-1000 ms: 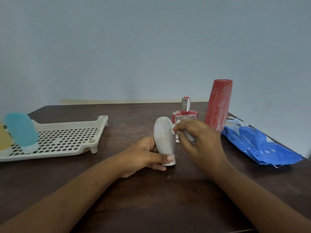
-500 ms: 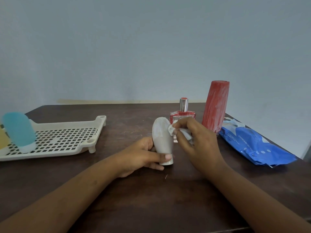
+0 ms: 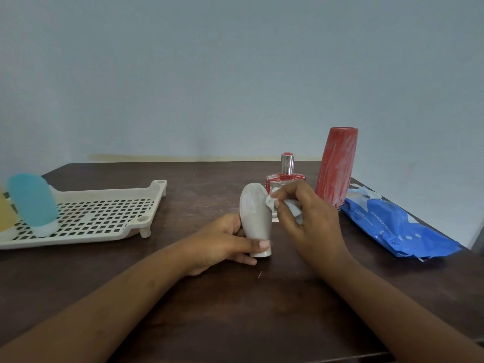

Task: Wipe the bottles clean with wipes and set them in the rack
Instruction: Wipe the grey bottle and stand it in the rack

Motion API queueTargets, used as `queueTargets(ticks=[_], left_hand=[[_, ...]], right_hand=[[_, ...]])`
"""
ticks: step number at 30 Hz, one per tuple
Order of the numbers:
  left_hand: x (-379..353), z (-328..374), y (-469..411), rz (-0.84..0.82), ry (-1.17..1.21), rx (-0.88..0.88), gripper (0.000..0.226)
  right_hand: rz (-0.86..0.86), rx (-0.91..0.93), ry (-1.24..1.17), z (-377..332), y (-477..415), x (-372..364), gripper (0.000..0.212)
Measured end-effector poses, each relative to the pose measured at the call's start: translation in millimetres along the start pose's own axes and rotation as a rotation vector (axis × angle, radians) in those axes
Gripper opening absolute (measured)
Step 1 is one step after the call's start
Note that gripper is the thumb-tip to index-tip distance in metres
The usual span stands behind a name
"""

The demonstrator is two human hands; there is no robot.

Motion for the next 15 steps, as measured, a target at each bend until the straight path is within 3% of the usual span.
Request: queueTargets(ticks=[3, 8, 15], left_hand=[[-0.2, 0.2, -0.2, -0.001, -0.009, 0.0, 0.032], [-0.7, 0.8, 0.7, -0.006, -0.001, -0.017, 0.028], [-0.5, 0.1, -0.6, -0.008, 0.003, -0.004, 0.031]], right_hand=[[-0.001, 0.02, 0.013, -1.1, -0.8, -0.7, 0.016], [-0.057, 0.038, -0.006, -3.6, 3.1, -1.0, 0.018], [-0.001, -0.016, 0.018, 3.1, -0.8, 0.2, 0.026]])
Point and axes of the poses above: each hand's wrist, its own y-axis away from the middle knuckle, its own x-axis out of the back of the hand, z = x × y, the point moved 3 cm from there along -y, towards the middle knuckle, and after that the axes turned 12 degrees about x, right-handed, at the moved point
